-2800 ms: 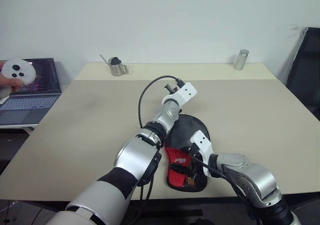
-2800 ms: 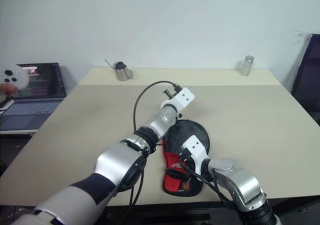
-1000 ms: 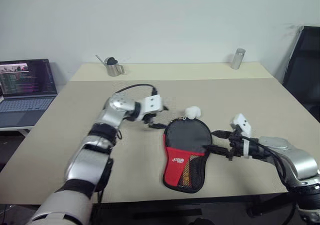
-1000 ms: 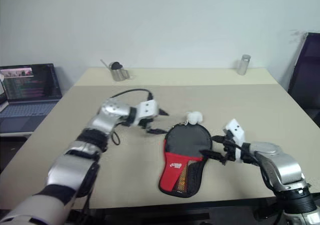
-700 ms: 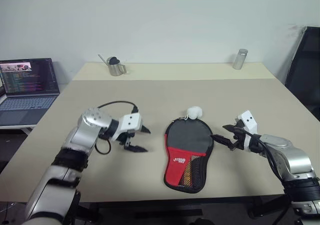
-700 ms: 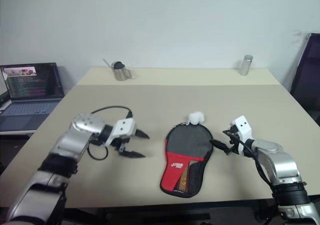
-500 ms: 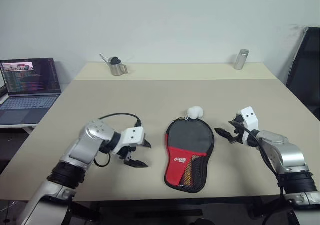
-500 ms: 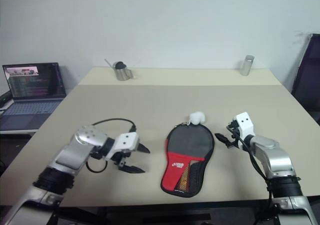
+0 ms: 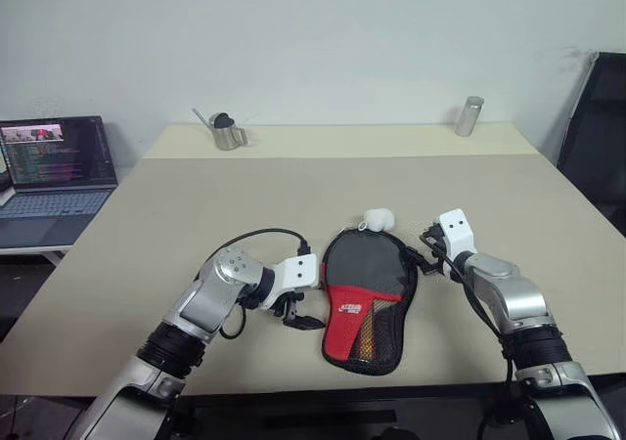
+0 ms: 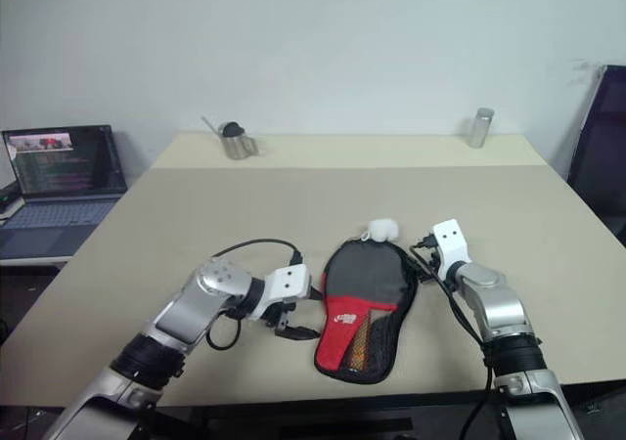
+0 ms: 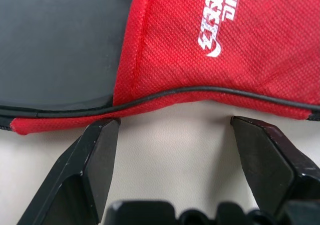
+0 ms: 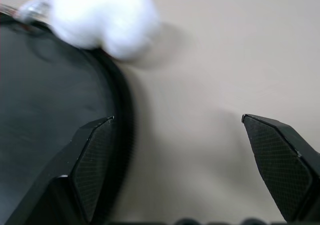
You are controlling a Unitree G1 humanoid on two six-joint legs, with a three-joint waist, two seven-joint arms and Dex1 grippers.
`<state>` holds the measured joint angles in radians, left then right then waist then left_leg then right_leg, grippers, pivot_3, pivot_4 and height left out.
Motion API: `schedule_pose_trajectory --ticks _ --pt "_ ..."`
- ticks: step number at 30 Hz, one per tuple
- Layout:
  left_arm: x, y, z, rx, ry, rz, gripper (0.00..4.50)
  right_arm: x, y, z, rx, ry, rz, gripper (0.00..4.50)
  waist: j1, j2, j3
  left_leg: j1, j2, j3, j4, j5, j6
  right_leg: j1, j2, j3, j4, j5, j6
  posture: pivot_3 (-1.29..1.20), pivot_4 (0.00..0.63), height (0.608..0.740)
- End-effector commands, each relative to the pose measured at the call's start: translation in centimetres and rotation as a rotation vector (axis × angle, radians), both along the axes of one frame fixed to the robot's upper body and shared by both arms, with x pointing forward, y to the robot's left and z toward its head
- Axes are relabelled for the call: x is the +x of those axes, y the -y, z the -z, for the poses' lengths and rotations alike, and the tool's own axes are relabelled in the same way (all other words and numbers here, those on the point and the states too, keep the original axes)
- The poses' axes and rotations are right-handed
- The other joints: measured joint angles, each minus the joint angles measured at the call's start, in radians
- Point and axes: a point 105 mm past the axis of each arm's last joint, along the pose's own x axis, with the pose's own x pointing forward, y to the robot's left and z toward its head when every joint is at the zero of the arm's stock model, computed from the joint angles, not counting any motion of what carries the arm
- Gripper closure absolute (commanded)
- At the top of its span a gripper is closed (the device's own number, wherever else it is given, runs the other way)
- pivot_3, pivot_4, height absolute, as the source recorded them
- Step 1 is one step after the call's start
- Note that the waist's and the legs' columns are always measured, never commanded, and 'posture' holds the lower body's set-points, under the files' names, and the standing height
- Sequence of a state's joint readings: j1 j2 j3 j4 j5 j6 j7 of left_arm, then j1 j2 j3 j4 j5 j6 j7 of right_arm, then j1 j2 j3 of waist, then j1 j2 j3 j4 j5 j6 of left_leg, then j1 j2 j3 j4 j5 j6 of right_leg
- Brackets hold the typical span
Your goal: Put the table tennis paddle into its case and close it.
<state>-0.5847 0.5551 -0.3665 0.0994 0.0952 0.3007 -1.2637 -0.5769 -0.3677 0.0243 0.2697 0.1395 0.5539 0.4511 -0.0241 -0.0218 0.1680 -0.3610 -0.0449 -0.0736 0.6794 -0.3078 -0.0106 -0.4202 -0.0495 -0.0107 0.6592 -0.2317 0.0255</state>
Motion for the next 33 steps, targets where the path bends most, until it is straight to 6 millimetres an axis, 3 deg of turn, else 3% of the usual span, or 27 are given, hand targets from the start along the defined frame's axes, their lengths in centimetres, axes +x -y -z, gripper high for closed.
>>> schedule_pose_trajectory --ticks 1,10,14,20,25,29,33 --pt "-0.5 1.9 -0.3 -0.028 0.023 0.04 0.64 0.0 -1.6 -1.5 0.018 0.05 -0.058 0.0 0.006 0.001 -0.001 0.0 0.0 0.0 0.0 0.0 0.0 0.0 0.0 0.0 0.0 0.0 0.0 0.0 0.15 0.74" --pt "-0.8 4.2 -0.8 -0.063 0.035 0.071 0.64 0.4 -2.0 -2.3 0.045 0.071 -0.064 0.0 0.023 0.001 -0.001 -0.001 -0.001 -0.001 0.0 0.0 0.0 0.0 0.0 -0.001 0.0 0.0 0.0 0.0 0.15 0.74" --pt "-1.0 4.4 -0.6 -0.056 0.031 0.083 0.64 0.5 -1.2 -3.0 0.049 0.087 -0.056 0.0 0.023 0.001 -0.001 -0.001 -0.001 -0.001 0.0 0.0 0.0 0.0 -0.001 -0.001 0.0 0.0 0.0 0.0 0.15 0.74" --pt "-0.6 2.0 0.0 0.019 0.04 0.055 0.64 0.7 2.6 -5.3 0.167 0.119 0.016 0.0 0.022 0.001 -0.001 -0.001 -0.001 0.0 0.0 0.0 0.0 -0.001 -0.001 0.0 -0.001 0.0 0.0 0.0 0.15 0.74" --pt "-0.5 0.4 -0.2 0.04 0.045 0.038 0.64 0.8 5.4 -3.5 0.022 0.07 0.108 0.0 0.009 0.001 -0.001 0.0 0.0 0.0 -0.001 0.0 0.0 -0.001 0.0 0.0 -0.001 0.0 0.0 0.0 0.15 0.74" --pt "-0.8 -1.6 -1.7 0.028 0.042 0.039 0.64 1.0 4.9 -3.3 0.021 0.074 0.113 0.0 -0.018 0.003 0.0 0.0 0.002 0.002 -0.001 0.0 0.0 -0.001 0.001 0.002 0.001 0.0 0.0 0.0 0.15 0.74" --pt "-0.9 -4.3 -5.4 -0.044 0.032 0.024 0.64 0.9 4.1 -3.7 0.051 0.082 0.077 0.0 -0.022 0.003 0.001 0.0 0.002 0.002 -0.001 0.0 0.0 -0.003 0.001 0.001 0.002 0.0 -0.001 0.0 0.15 0.74"
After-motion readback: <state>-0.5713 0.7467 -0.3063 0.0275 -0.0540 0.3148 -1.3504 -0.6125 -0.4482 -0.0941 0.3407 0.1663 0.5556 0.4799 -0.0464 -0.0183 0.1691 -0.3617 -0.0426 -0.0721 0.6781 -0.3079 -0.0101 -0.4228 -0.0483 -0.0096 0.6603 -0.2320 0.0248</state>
